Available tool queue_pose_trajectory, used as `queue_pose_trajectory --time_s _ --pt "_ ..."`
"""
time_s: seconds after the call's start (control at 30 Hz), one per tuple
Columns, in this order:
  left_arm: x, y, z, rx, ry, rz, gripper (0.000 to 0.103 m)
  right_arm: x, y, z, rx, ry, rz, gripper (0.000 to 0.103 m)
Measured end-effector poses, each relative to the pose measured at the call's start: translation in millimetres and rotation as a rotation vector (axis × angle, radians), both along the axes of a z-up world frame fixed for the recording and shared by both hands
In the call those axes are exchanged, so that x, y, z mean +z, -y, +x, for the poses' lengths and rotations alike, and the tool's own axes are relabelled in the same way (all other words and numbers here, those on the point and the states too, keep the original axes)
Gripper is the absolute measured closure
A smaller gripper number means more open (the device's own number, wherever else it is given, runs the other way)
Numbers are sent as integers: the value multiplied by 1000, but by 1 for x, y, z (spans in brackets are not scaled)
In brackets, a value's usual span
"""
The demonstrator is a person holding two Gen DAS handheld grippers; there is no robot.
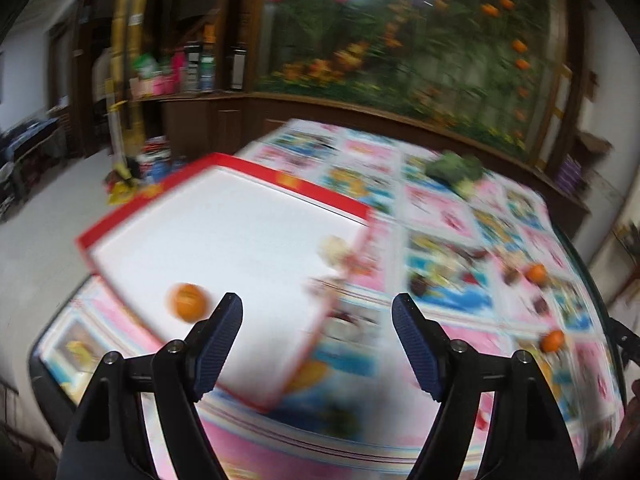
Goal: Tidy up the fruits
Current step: 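Grasp a second orange with the right tool while the left tool grasps a dark red date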
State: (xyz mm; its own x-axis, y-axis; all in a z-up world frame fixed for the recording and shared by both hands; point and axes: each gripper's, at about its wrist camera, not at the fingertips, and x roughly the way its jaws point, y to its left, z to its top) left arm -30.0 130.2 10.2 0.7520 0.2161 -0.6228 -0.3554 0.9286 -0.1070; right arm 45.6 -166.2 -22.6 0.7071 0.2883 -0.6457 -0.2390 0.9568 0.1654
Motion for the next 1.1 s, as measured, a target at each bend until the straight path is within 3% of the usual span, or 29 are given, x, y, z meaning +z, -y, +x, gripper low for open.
queue_pose_trajectory --time_s 0.17,0.4,0.53,0.67,0.77,0.9,0.93,1.03,1.07,1.1 --pt "-16 45 25 -119 -81 2 26 -20 9 6 19 -73 -8 32" --pt "-31 54 37 -114 -143 22 26 -35 -43 27 138 -64 -99 32" --pt "-37 53 47 -102 -167 36 26 -48 -62 37 177 -88 -135 52" --pt "-41 54 70 -105 -184 32 26 -62 -67 44 169 -116 -169 56" --pt "-45 59 92 -102 -197 36 26 -62 -64 45 165 -115 -157 68" --pt "-51 64 116 -92 -211 27 27 -63 -62 44 169 -111 -145 68" --pt "-52 65 120 -89 -213 32 31 -63 -63 45 169 -110 -146 68" --pt "-62 63 130 -74 -249 32 63 -62 -63 45 170 -109 -144 68" --pt "-61 63 128 -72 -233 39 82 -62 -63 45 169 -110 -144 69" --pt "-60 64 128 -84 -231 38 82 -63 -63 45 170 -110 -145 69"
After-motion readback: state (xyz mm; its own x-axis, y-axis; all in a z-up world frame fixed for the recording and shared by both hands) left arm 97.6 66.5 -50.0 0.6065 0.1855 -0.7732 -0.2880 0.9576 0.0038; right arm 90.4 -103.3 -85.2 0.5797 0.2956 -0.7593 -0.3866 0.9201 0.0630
